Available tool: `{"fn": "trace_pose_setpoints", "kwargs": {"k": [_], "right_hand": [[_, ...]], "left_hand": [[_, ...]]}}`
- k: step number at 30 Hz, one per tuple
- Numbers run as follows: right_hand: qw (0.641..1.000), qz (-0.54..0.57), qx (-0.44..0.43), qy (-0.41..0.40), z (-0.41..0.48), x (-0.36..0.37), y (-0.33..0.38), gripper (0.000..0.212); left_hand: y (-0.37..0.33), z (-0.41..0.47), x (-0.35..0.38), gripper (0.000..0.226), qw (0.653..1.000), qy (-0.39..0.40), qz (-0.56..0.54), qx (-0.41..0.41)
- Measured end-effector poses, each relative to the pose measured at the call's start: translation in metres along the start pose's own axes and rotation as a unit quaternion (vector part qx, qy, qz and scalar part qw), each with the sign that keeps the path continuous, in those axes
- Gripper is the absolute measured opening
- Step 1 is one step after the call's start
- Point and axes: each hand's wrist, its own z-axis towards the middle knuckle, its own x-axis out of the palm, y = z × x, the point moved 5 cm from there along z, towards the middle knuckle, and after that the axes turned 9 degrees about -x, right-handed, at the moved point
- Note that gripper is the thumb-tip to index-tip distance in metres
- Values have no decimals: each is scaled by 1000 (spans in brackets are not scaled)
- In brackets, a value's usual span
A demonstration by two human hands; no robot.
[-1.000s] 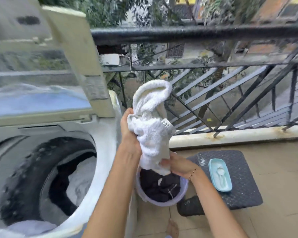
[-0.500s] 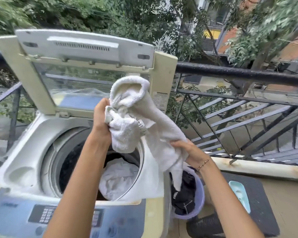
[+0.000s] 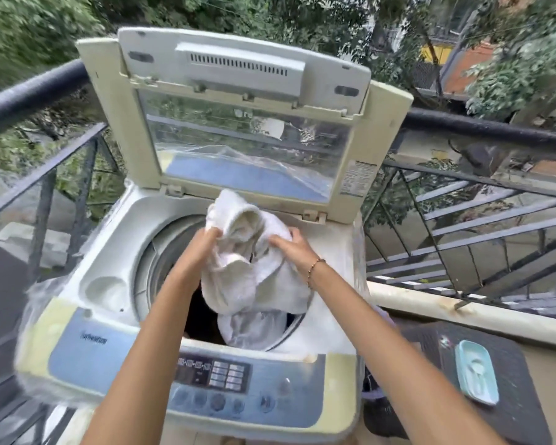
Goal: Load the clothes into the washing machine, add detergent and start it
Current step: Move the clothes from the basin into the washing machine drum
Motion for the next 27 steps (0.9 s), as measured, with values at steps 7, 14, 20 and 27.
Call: {"fn": "trace_pose_setpoints", "kwargs": {"k": [7,14,20,27], "right_hand": [[989,-132,20,60,-16,3,-28,53],[992,-16,-118,-39,-43,-81,-13,12],[985,7,-78,-154,-55,-204,-64,23],[968,23,92,-234,-58,-316,-227,20]], "left_hand": [[81,28,24,28,992,-44,84,-83],[20,-39,113,14,992,-81,-64,78],[-9,-84,267,28,988,16,-104,114],[88,-49,428,34,995,91,49,-16]]}}
